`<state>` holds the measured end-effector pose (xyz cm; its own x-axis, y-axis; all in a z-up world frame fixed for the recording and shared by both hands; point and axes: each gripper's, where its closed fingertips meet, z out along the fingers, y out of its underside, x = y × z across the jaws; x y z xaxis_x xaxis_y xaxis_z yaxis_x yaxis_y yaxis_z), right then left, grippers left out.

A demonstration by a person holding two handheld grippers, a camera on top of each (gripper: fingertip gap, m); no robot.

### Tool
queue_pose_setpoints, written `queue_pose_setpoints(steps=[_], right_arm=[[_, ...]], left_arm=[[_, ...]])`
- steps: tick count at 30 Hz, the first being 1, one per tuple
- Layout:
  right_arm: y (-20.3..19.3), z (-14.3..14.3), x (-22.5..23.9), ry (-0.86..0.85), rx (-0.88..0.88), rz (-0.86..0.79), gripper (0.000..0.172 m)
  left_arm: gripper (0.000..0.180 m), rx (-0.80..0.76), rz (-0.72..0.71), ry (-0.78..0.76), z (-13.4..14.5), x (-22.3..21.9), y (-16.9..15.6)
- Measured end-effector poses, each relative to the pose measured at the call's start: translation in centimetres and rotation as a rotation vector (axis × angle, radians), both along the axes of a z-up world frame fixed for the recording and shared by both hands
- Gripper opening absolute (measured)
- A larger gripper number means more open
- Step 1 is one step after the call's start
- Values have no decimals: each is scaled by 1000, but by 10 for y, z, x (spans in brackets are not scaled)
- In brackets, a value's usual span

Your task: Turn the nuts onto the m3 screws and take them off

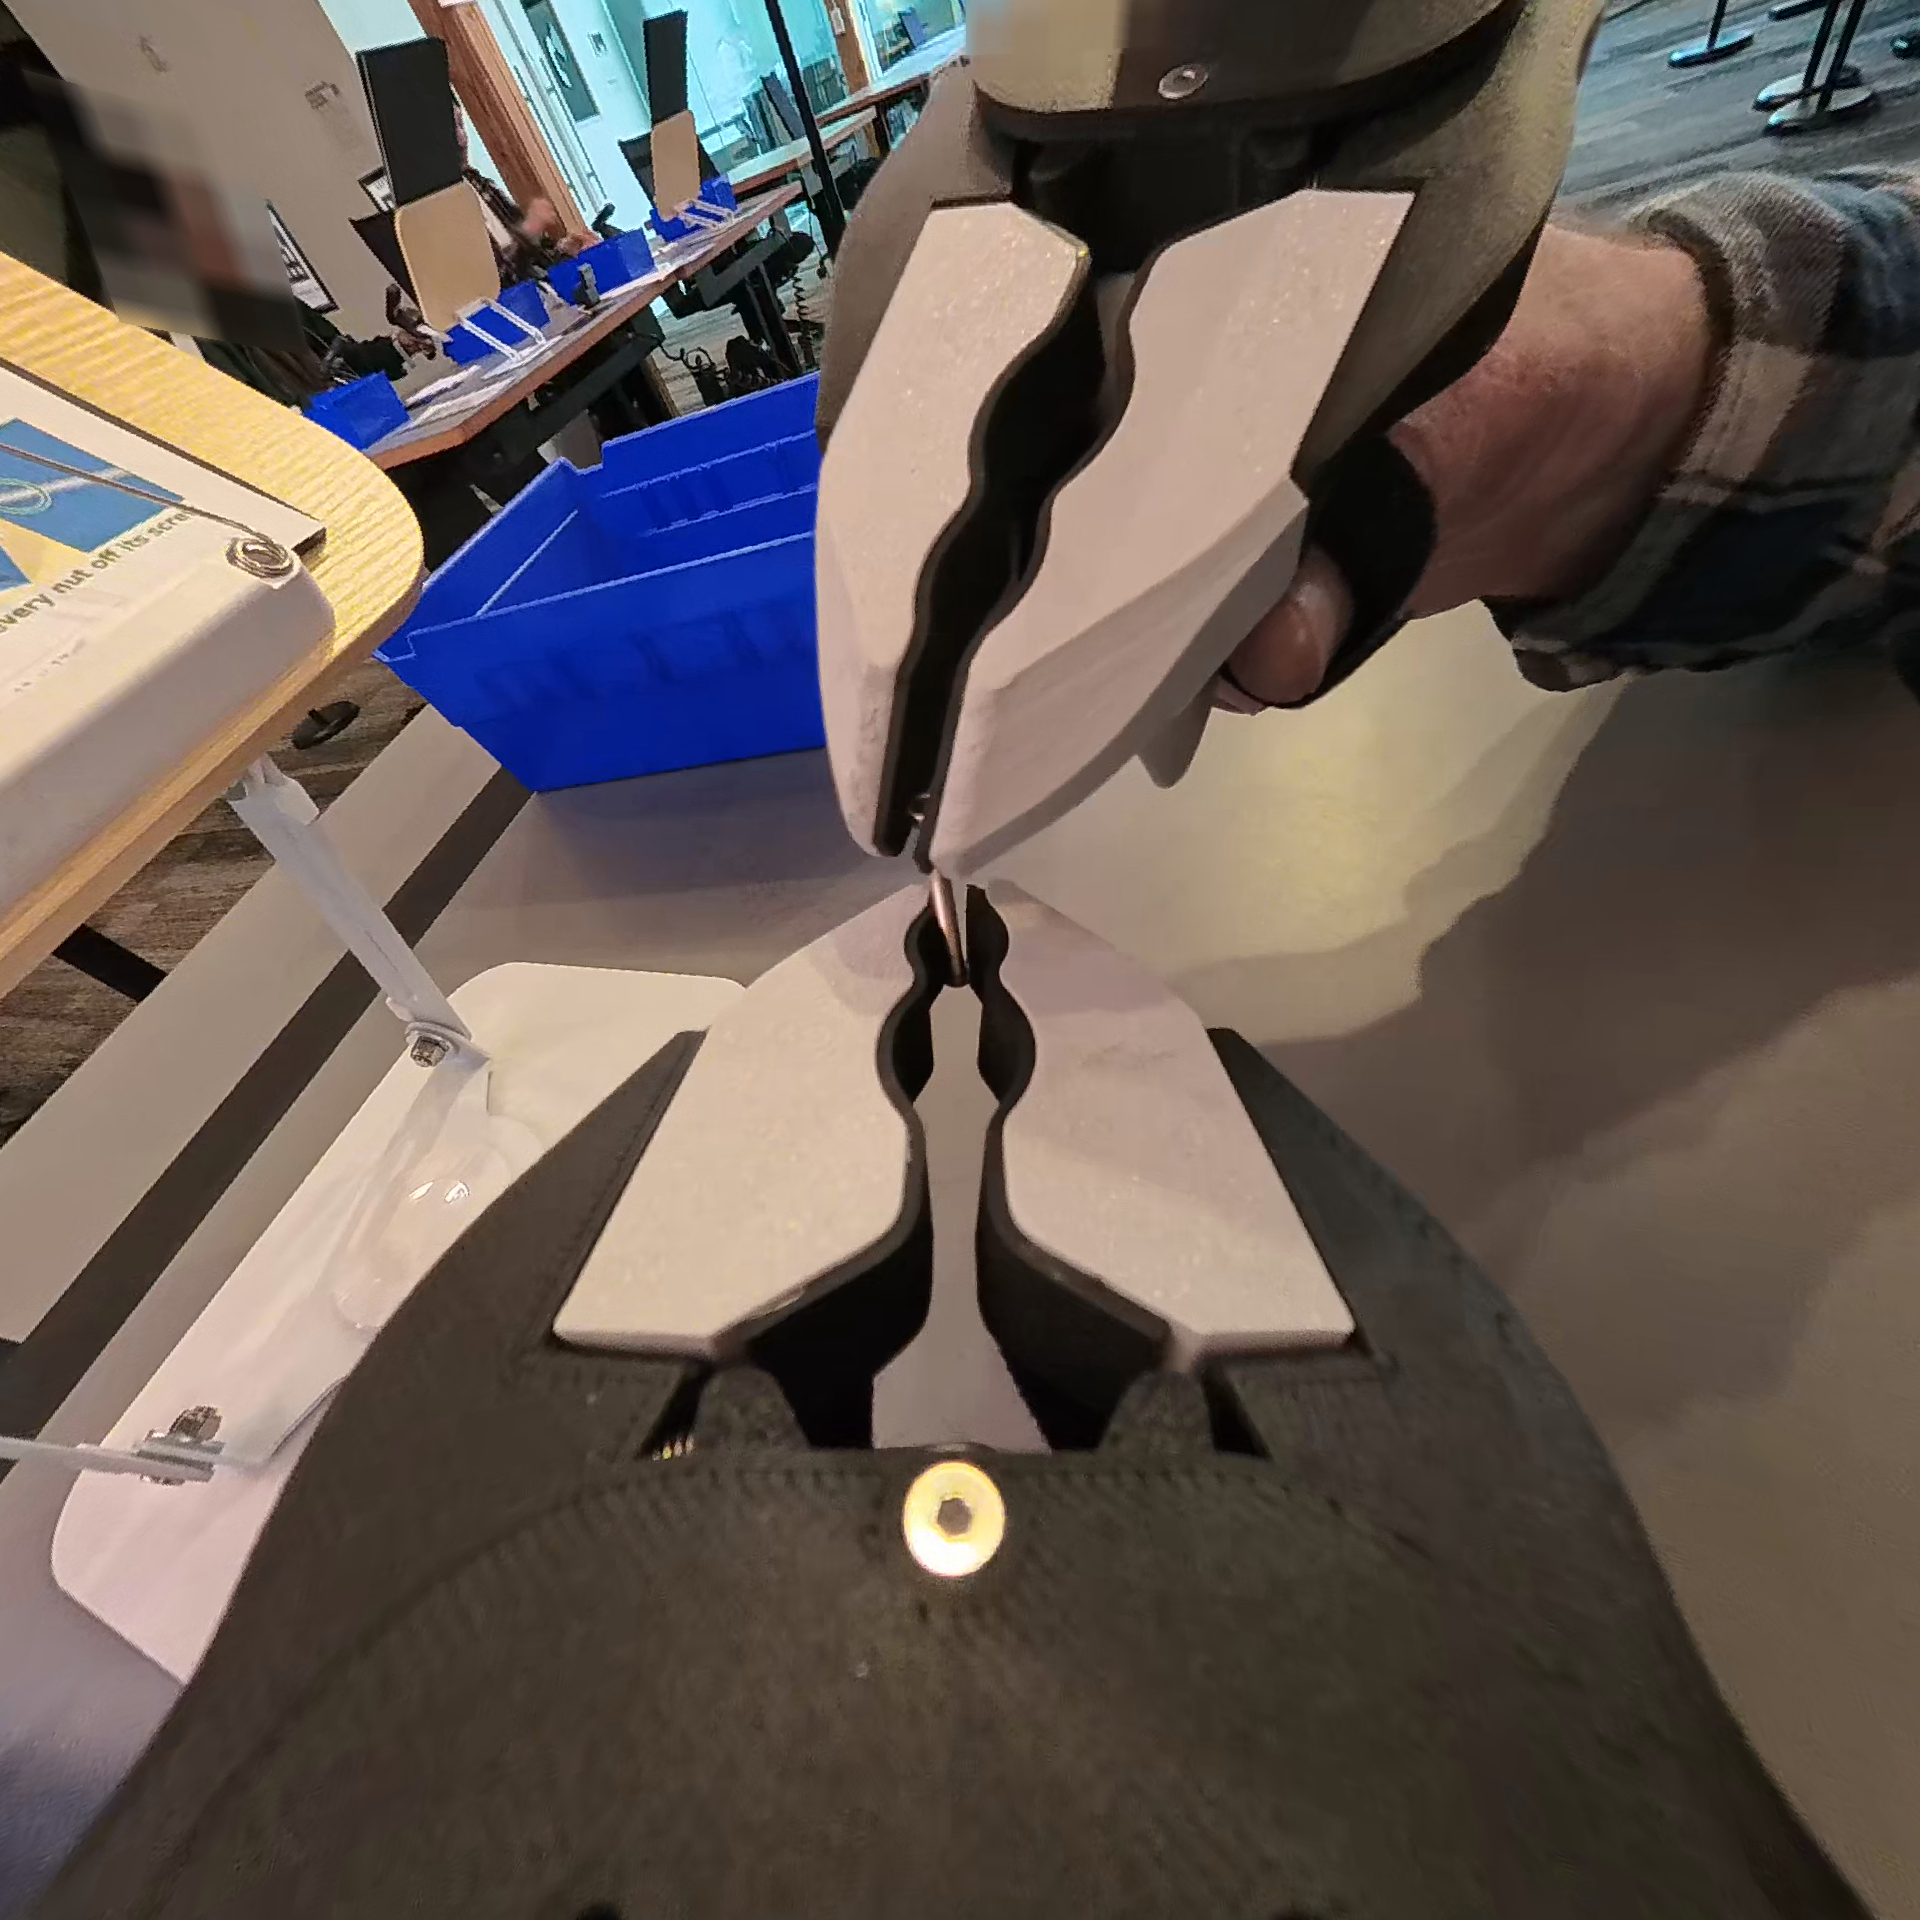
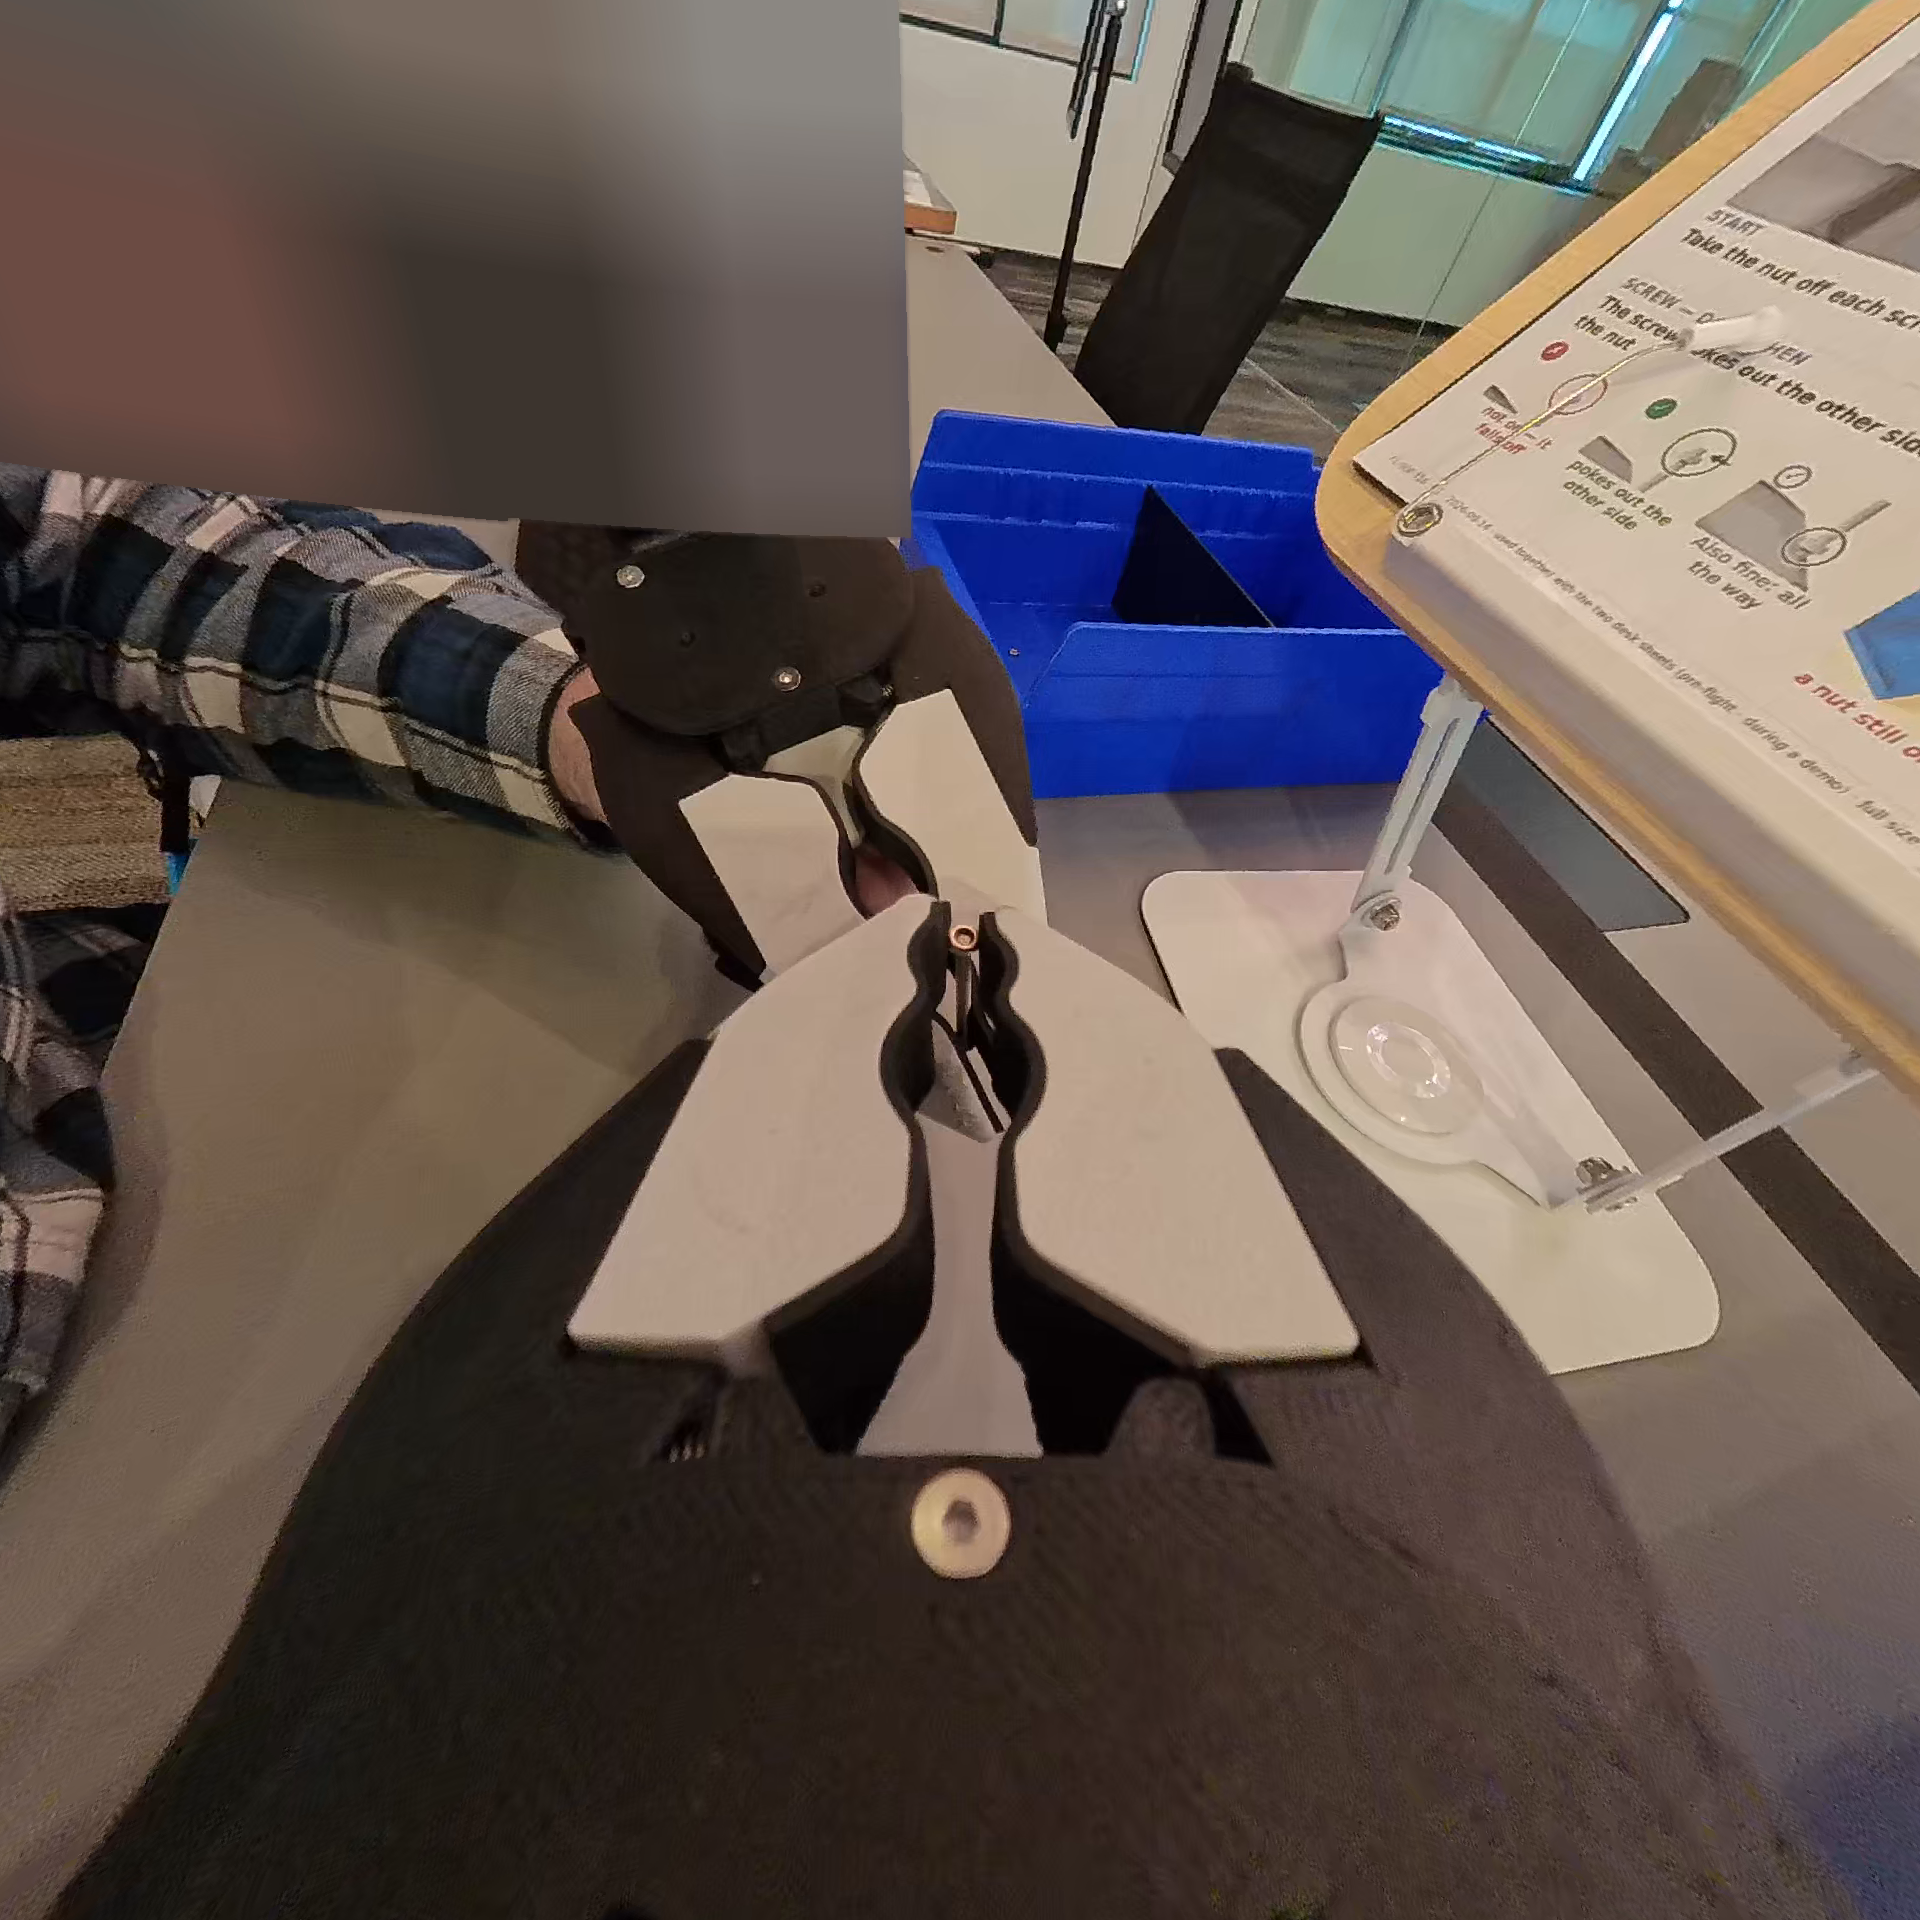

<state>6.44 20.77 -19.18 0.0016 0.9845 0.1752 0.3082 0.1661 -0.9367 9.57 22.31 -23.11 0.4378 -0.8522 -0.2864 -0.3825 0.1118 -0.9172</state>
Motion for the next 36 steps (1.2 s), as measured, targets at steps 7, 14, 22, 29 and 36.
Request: queue_pose_setpoints(steps=[7,14,22,29,36], right_arm=[[1,-1,1,9,-11,-8,9],[0,0,1,22,-18,3,17],[-5,2,7,38,-67,103,15],[-9,4,9,63,-97,188,25],[-19,1,7,63,-111,263,28]], left_arm=[[3,-5,-3,-1,0,0,0],[3,-10,-12,-2,-1,1,-1],[3,-17,-36,-12,1,2,-4],[3,-27,-81,-22,1,6,-11],[3,-51,-96,-42,2,6,-12]])
